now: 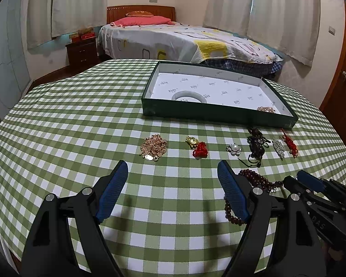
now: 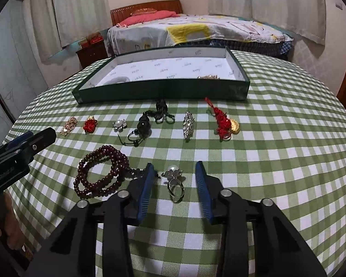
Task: Organize jewelry
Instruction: 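Grasp the dark red bead bracelet with the left tool while the right tool grasps the pearl ring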
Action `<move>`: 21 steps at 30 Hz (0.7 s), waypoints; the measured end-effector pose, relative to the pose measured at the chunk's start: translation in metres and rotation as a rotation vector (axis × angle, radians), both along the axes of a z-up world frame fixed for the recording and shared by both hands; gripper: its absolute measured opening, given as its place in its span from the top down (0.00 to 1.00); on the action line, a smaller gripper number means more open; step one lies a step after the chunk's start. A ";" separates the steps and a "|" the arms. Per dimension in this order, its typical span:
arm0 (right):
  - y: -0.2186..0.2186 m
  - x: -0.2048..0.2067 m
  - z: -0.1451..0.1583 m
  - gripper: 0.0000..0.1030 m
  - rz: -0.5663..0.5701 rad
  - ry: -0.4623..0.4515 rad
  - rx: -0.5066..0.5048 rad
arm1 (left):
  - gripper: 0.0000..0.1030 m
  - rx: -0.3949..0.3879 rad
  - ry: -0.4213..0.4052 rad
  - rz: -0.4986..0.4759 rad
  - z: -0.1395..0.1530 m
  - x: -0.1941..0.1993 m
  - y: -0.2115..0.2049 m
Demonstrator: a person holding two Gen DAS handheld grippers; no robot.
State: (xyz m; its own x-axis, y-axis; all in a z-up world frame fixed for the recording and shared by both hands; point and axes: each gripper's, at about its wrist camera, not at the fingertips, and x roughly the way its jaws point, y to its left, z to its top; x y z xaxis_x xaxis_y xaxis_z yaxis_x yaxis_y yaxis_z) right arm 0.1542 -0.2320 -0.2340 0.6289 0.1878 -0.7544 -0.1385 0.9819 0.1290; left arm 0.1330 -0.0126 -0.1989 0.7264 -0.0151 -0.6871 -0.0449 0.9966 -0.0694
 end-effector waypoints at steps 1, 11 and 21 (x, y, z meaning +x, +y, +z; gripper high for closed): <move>0.000 0.000 -0.001 0.72 0.000 0.006 0.001 | 0.24 -0.002 0.002 -0.001 -0.001 0.000 0.000; -0.017 -0.003 0.002 0.79 -0.023 0.001 0.030 | 0.24 0.002 0.014 -0.020 -0.005 -0.002 -0.013; -0.048 -0.019 0.016 0.79 -0.077 -0.044 0.022 | 0.24 0.016 0.027 -0.079 -0.007 -0.005 -0.046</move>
